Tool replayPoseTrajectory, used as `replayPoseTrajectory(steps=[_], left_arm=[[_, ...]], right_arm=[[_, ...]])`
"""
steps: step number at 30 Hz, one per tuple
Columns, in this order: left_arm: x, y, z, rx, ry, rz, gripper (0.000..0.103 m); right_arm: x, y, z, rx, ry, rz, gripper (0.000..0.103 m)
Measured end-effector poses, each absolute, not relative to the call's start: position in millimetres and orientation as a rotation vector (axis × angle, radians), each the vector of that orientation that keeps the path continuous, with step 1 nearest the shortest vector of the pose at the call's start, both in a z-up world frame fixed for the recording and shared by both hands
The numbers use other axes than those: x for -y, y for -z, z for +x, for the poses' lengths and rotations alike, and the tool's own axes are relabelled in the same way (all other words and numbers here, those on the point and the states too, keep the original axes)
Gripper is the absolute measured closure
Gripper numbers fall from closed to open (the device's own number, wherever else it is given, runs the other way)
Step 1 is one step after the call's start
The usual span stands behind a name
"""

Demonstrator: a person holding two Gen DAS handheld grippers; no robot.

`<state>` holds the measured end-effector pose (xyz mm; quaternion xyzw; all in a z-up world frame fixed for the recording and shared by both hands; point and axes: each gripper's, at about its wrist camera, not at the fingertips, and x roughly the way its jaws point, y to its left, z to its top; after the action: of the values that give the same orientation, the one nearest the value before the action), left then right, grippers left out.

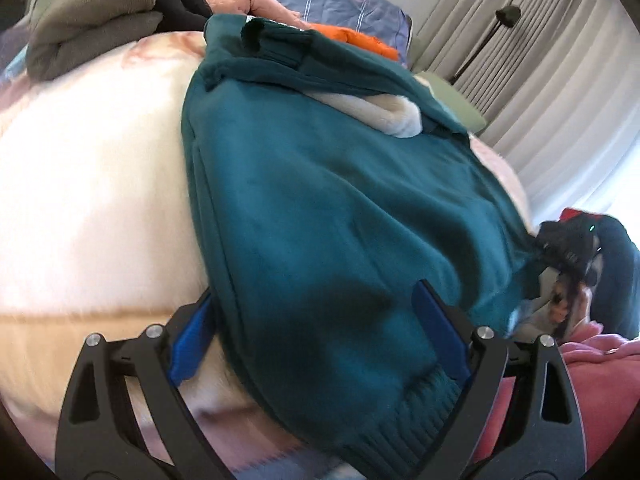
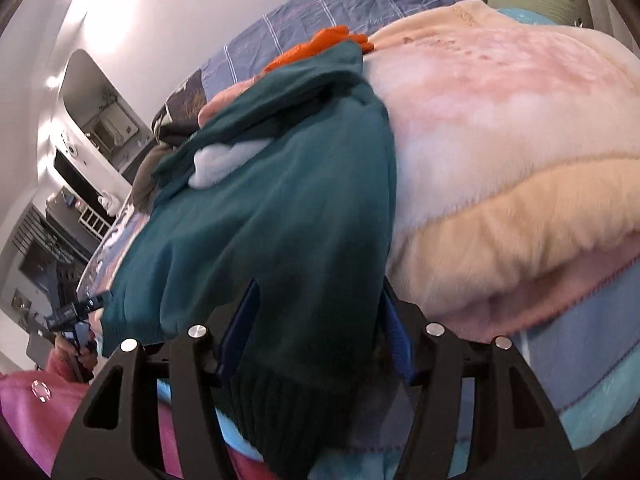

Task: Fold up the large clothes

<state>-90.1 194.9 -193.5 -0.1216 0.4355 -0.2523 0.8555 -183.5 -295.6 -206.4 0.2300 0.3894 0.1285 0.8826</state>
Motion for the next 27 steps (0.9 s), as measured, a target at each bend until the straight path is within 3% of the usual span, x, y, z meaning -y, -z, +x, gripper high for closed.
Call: replayPoseTrajectory(steps=[2,3,5,6,7,9,14,16,17,20,22,23,24,25,27], left_arm=[[-194,190,-96,-0.921,0.515,-0.277,0.013],[-193,188,-98,-0.922,0.506,-0.275,0.02],[-195,186,-101,-0.928,0.461,-0.268,0.041],[-198,186,-101,-0.933,0.444,-0.269,0.06],[-202,185,-100,-0.936,0.435,-0.295,0.072],[-210,183,-96,-0.932,0.449,-0.363,0.077],[-199,169,-100,-0.9,0.452,-0.256,0.073],[-202,180,-100,-0.939,0.438,-0.255,0.057],[-204,186,-100,-0.954,0.439,-0.265,0.056],[-208,193,-107,-0.937,0.454,-0.3,0.051],[-205,192,-113,-0.939,0.464,-0.281,0.041],[-202,191,-115,-0.943,0.471,-0.267,0.038],[-197,189,-118,-0.942,0.475,-0.232,0.038],[-194,187,-121,-0.93,0.467,-0.214,0.044],[-190,181,-121,-0.913,0.48,-0.232,0.074]], right_arm=[[295,208,-184,-0.836,-0.277,0.5,0.049],[294,207,-186,-0.839,-0.269,0.49,0.055],[293,202,-185,-0.827,-0.25,0.478,0.068],[293,199,-184,-0.817,-0.251,0.485,0.072],[294,196,-183,-0.807,-0.255,0.493,0.074],[292,186,-183,-0.777,-0.26,0.487,0.075],[283,171,-181,-0.788,-0.269,0.427,0.069],[284,179,-180,-0.811,-0.268,0.432,0.062],[286,188,-178,-0.834,-0.275,0.464,0.056],[287,208,-177,-0.888,-0.281,0.524,0.052],[288,209,-180,-0.884,-0.287,0.542,0.054],[290,206,-182,-0.866,-0.279,0.553,0.067],[294,201,-185,-0.836,-0.266,0.579,0.074],[297,198,-186,-0.812,-0.276,0.619,0.075],[302,182,-187,-0.723,-0.325,0.708,0.078]])
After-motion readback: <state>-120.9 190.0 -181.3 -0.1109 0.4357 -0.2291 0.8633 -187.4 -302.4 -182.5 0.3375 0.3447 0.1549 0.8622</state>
